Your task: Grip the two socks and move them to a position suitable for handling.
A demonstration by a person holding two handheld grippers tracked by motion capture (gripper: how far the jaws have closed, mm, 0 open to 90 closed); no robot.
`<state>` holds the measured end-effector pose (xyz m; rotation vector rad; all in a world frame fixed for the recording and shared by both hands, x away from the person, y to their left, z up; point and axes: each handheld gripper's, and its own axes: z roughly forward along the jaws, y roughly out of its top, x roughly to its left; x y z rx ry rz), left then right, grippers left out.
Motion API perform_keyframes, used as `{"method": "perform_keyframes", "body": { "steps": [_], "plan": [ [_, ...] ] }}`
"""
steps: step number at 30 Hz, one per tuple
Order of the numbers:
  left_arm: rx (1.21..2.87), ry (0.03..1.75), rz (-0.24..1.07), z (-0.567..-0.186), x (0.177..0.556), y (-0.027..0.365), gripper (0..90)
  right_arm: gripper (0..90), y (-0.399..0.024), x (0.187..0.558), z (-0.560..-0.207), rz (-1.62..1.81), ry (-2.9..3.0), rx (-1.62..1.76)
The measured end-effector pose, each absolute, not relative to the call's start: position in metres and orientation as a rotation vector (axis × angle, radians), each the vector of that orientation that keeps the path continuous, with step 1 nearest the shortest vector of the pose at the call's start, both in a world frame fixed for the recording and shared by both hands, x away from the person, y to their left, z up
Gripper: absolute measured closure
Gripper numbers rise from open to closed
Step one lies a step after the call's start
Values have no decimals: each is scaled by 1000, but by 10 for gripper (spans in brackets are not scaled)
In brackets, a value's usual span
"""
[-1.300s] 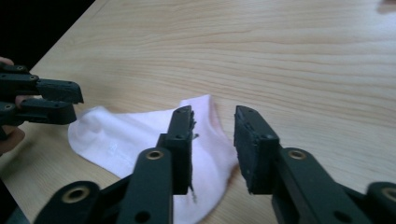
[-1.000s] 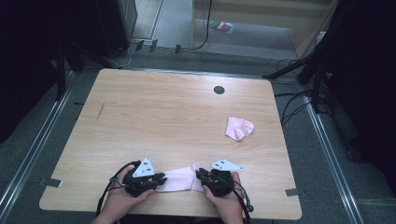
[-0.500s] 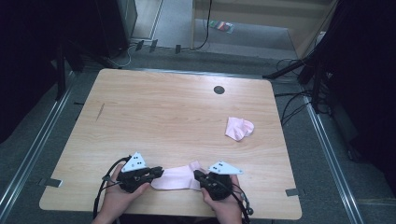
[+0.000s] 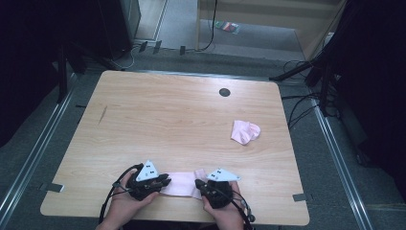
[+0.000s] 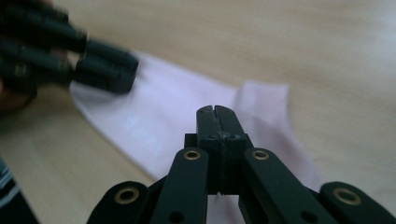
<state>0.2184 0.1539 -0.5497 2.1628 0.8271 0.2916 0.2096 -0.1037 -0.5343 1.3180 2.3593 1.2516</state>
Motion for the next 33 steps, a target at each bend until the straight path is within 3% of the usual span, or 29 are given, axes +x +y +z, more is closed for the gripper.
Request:
{"method": "perform_keyframes", "body": {
  "steps": [13,19,25,29,33],
  "plan": [
    [2096,870,213,-553,222,164,852,900,-113,230,-546,1168,2344,1346],
    [1931,840,83,-549,225,180,643,770,-131,235,-525,1289,2215,1353],
    [1757,924,260,-534,227,213,351,504,-172,267,-510,1245,2029,1441],
    [1698,1055,346,-536,237,242,339,394,-194,291,-508,1173,1920,1469],
    [1674,1155,444,-541,242,263,321,385,-213,314,-508,1125,1878,1547]
  ]
}}
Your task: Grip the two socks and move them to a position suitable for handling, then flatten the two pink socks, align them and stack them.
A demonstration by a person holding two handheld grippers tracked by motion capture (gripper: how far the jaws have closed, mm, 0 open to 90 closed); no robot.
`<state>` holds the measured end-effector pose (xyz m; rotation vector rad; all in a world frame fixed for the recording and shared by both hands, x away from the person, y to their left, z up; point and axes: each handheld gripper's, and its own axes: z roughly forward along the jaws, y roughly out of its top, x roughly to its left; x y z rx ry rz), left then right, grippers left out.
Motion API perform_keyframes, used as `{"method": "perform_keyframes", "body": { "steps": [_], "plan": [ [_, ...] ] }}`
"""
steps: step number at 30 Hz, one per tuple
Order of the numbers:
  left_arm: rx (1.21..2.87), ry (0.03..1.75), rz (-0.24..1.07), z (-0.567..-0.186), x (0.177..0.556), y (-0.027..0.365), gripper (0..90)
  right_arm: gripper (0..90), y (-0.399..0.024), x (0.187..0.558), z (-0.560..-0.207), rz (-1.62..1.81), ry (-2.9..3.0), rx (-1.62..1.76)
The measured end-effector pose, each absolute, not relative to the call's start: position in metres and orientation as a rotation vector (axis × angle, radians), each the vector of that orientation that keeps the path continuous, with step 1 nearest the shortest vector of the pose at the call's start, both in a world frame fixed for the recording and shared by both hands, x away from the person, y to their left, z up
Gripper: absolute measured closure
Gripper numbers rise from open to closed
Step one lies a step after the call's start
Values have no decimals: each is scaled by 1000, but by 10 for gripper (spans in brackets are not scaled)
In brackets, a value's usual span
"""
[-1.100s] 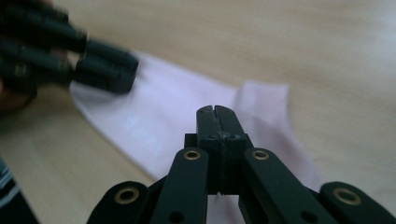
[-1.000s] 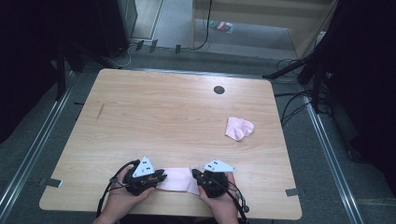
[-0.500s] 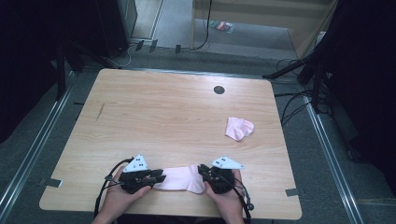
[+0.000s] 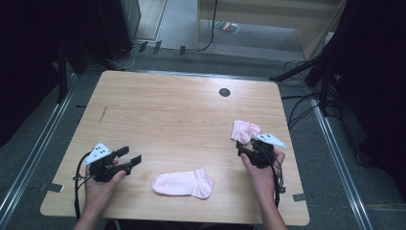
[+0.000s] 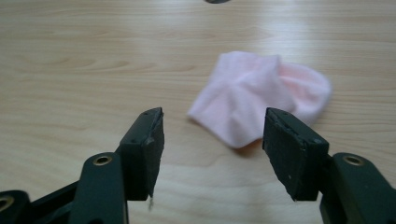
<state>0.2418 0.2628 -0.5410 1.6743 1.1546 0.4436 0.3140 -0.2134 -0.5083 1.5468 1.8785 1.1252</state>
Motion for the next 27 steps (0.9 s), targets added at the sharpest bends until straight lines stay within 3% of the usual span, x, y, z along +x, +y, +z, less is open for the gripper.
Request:
{"method": "perform_keyframes", "body": {
  "steps": [4,10,14,20,23,27],
  "plan": [
    [1658,1206,479,-547,243,268,302,313,-227,337,-511,1096,1837,1632],
    [1705,1225,524,-550,244,258,218,284,-237,363,-515,1070,1787,1699],
    [1702,1236,506,-551,245,259,216,238,-237,381,-525,971,1819,1713],
    [1690,1256,480,-551,246,262,224,239,-229,397,-534,886,1864,1661],
    [1689,1262,472,-551,247,262,228,333,-223,400,-542,846,1914,1641],
    [1679,1271,470,-552,247,263,233,716,-216,395,-540,900,1962,1598]
  ]
}}
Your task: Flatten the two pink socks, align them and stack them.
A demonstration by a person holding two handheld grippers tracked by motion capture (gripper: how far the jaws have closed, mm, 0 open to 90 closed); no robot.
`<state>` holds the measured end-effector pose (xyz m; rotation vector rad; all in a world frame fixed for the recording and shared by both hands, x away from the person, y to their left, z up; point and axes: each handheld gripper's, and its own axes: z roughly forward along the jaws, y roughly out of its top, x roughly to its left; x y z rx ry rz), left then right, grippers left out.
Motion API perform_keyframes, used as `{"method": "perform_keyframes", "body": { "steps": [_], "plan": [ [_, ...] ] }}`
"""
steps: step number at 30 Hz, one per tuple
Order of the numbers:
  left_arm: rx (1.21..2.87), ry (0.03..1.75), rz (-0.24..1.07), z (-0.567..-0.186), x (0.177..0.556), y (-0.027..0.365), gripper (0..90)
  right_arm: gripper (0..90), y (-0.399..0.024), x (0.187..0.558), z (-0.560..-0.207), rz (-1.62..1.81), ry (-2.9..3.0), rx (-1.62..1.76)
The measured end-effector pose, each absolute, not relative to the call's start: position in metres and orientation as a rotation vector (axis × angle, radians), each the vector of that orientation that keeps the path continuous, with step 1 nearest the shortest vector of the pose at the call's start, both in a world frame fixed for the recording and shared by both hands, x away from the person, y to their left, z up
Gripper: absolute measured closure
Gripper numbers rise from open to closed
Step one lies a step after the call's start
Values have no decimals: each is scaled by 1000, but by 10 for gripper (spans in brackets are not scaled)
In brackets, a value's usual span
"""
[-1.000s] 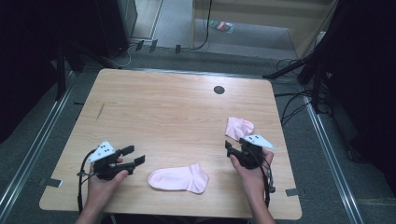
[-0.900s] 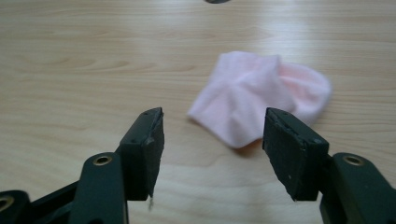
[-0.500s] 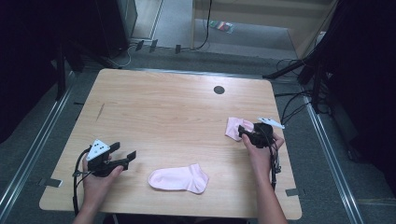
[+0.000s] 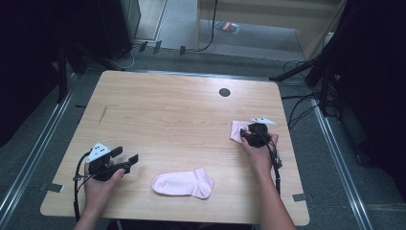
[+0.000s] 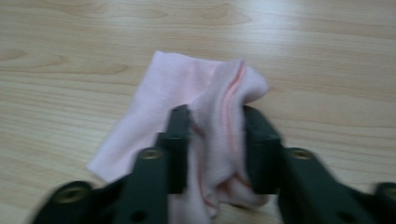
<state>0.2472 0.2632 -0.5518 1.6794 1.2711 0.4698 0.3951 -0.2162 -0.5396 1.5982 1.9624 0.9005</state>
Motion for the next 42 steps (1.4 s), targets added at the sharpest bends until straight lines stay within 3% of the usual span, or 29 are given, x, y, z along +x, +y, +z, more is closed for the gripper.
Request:
{"method": "perform_keyframes", "body": {
  "steps": [1,3,17,26,35,37,39,42],
  "plan": [
    [1680,1272,470,-552,247,263,235,787,-216,395,-538,905,1973,1604],
    [1681,1273,471,-552,247,263,236,817,-213,393,-536,876,1957,1597],
    [1691,1273,478,-551,247,262,242,831,-134,349,-481,1233,2025,1470],
    [1689,1273,476,-551,247,262,242,831,-74,333,-492,1296,2164,1437],
    [1708,1266,491,-551,247,260,244,823,-44,324,-522,1249,2277,1435],
    [1705,1267,487,-551,246,260,244,719,-42,325,-530,1224,2284,1453],
    [1705,1267,489,-551,246,260,244,502,-44,329,-533,1222,2295,1484],
    [1705,1268,492,-551,247,260,244,472,-55,330,-525,1244,2230,1499]
  ]
}}
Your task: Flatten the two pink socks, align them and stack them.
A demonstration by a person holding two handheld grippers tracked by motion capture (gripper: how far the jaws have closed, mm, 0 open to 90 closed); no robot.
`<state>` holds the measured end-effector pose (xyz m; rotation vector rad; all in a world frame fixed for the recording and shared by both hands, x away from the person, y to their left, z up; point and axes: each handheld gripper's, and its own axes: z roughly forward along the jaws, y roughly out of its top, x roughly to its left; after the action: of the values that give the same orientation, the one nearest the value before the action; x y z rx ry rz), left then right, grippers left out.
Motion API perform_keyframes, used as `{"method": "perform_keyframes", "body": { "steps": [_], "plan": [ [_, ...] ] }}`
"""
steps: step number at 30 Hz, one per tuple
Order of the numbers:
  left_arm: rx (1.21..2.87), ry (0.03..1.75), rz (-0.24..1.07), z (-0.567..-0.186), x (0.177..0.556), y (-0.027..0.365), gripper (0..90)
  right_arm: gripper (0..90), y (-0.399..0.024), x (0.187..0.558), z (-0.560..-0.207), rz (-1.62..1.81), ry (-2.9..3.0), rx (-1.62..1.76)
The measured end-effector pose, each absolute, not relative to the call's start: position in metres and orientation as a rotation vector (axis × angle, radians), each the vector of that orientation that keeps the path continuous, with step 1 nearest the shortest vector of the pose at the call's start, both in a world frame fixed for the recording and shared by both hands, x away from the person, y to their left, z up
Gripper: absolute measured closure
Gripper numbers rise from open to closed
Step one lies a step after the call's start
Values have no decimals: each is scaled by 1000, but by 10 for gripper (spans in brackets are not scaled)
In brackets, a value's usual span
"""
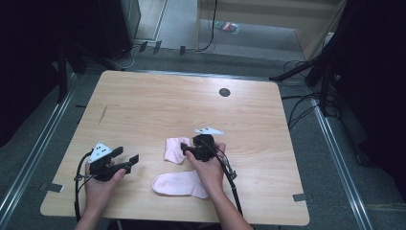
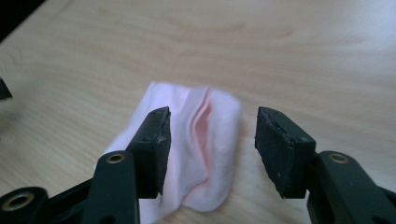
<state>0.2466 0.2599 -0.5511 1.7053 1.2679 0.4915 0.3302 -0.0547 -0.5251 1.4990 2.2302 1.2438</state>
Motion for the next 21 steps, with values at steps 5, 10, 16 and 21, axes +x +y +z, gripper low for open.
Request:
{"method": "perform_keyframes", "body": {
  "steps": [5,10,16,21],
  "plan": [
    [1716,1268,507,-551,247,258,246,721,-64,324,-505,1299,2199,1438],
    [1722,1266,508,-551,247,258,247,788,-52,321,-512,1270,2315,1384],
    [1723,1263,505,-551,247,257,248,664,-39,330,-527,1202,2365,1388],
    [1726,1260,495,-551,247,257,253,823,-32,330,-535,1064,2365,1335]
  ]
}}
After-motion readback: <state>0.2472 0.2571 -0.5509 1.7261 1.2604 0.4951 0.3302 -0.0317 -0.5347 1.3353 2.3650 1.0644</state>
